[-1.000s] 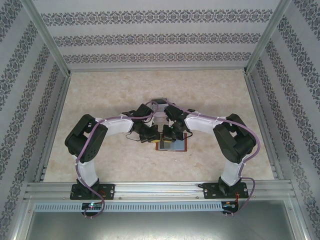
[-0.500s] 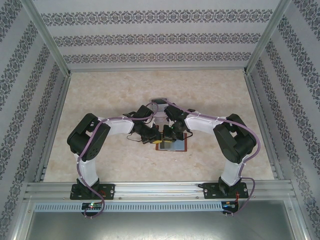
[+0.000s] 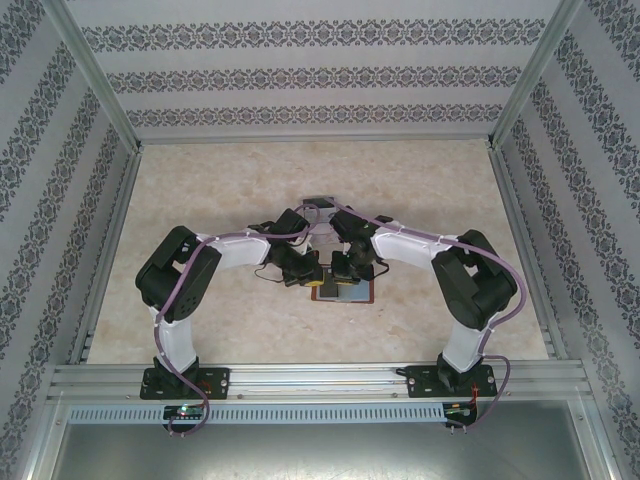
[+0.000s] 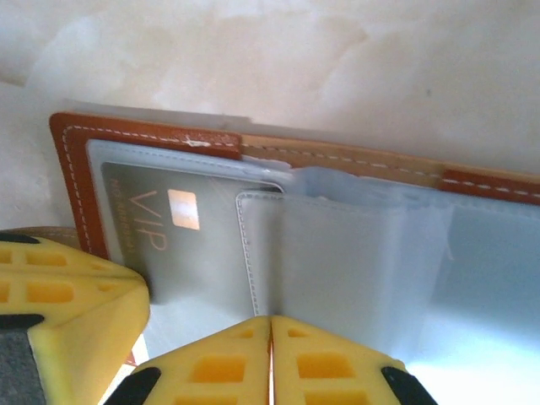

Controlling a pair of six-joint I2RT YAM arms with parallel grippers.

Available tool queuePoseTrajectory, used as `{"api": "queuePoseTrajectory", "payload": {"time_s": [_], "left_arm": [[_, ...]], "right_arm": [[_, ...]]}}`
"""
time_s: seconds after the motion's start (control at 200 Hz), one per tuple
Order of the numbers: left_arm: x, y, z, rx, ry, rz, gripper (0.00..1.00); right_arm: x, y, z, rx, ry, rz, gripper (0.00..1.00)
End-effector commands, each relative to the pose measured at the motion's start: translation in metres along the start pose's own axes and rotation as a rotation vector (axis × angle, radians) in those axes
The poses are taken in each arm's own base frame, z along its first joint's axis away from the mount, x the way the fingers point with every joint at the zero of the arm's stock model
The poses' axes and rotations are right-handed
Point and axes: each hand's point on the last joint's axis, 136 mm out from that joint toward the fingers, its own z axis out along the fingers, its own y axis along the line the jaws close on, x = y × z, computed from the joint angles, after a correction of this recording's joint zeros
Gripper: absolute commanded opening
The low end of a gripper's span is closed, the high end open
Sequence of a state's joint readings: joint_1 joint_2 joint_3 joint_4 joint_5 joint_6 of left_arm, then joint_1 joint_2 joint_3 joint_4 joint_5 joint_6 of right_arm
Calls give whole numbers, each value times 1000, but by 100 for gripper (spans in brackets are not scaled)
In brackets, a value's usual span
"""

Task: Take the credit cards out of the card holder

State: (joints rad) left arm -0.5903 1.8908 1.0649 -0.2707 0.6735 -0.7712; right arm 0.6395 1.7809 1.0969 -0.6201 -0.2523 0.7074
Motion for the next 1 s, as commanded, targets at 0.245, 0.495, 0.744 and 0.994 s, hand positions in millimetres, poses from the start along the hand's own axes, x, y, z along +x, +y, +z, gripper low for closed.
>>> {"api": "queuePoseTrajectory", "payload": {"time_s": [0.245,0.495,0.744,0.994], "left_arm": [[9,24,7,-132,41,-20,0],[8,20,6,-137,49,-11,0],[7,12,3,-141,49,3,0],[7,-4,-3,-144,47,32,0]], "right_arm": [[2,-11,-27,63,-39,-18,12],[2,-18,-39,51,-60,-3,13],[2,-25,-51,39,-83,11,12],[3,-36,-54,33,-96,30,13]]}}
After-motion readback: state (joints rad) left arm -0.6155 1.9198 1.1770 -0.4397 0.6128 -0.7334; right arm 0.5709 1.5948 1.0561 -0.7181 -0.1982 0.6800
